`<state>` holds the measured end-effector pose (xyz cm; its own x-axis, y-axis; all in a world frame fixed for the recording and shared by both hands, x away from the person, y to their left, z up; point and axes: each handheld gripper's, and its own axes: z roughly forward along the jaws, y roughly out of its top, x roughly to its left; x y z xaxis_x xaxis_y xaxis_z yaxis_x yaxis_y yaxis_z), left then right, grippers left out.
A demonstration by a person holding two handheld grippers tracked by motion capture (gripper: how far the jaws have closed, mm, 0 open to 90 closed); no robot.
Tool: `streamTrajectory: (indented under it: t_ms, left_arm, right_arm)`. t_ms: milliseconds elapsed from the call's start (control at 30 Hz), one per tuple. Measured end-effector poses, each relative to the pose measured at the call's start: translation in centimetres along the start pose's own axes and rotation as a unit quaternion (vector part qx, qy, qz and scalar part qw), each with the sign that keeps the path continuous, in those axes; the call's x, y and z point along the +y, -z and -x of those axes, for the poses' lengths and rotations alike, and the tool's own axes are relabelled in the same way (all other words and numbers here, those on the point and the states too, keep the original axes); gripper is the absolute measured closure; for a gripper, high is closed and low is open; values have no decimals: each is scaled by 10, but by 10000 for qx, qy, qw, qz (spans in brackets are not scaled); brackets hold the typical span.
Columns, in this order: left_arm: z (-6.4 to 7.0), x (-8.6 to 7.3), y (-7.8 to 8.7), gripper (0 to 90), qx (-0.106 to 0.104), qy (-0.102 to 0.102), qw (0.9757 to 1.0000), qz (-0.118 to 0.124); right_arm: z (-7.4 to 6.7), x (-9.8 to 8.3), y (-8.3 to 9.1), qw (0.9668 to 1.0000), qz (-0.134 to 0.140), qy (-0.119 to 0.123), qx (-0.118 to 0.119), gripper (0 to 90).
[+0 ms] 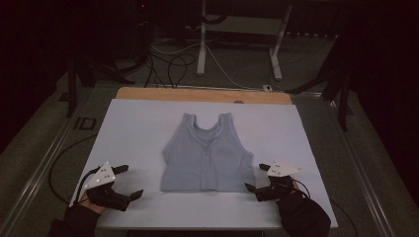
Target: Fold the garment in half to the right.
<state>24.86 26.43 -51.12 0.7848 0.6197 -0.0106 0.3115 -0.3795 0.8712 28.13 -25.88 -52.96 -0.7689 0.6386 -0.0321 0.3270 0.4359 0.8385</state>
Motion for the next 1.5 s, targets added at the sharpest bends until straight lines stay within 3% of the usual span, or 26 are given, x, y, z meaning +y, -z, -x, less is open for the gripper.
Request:
streamTrajectory:
  t_ms: [367,600,1133,1500]
  left_arm:
    - [3,7,-2,3,-146,-21,9999,-37]
    - [8,20,0,2,-259,-64,9996,3]
    - [13,46,-2,2,-315,-147,9994,-45]
    - [17,66,-2,2,-293,-220,9993,-97]
  right_arm:
    - [-3,8,3,9996,12,-165,236,90]
    - [-8,24,13,9995,156,-104,235,90]
    - [1,81,16,9985,402,301,228,90]
    - [6,116,-2,9968,547,485,328,90]
